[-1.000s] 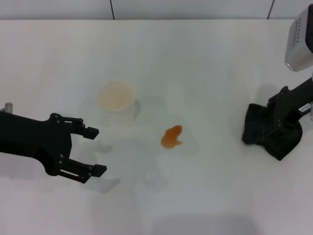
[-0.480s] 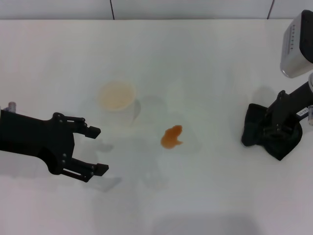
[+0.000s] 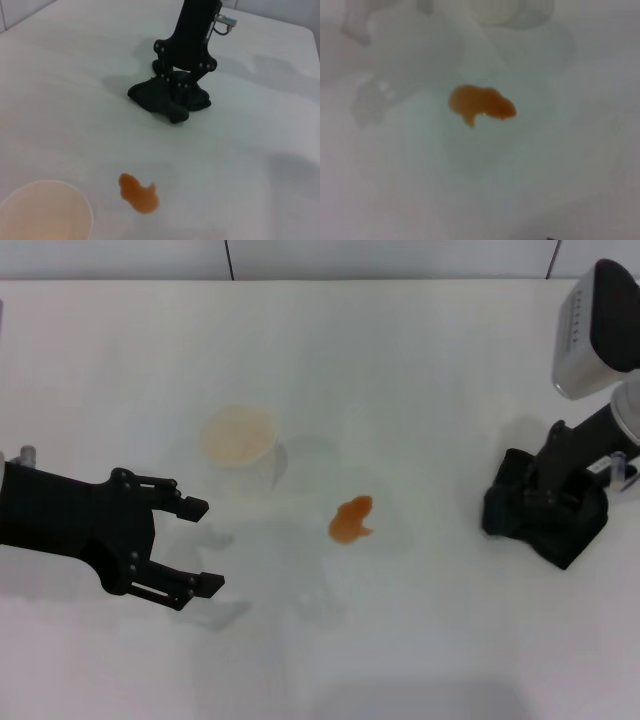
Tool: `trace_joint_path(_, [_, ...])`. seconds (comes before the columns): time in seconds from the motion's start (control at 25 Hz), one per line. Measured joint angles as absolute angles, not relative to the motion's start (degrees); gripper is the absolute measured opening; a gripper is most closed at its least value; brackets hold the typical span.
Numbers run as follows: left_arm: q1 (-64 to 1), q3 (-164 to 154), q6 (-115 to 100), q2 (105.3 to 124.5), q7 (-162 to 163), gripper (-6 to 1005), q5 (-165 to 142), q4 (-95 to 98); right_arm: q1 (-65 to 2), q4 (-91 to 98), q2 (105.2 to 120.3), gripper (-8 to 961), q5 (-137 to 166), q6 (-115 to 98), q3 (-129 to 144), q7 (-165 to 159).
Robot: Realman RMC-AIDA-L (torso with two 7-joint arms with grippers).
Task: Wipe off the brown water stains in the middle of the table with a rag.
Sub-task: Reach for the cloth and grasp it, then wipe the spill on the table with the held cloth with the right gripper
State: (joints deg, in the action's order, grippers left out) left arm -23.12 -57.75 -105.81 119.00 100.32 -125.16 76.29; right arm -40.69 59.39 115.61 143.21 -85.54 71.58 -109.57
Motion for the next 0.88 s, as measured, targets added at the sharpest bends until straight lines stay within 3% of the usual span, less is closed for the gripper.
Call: trace_joint_path(0.88, [-23.2,-59.1,-105.5,119.0,100.2,888,-124.9,76.3,-51.9,50.0,116.1,37,124.7,-71.9,90.2,-115.4])
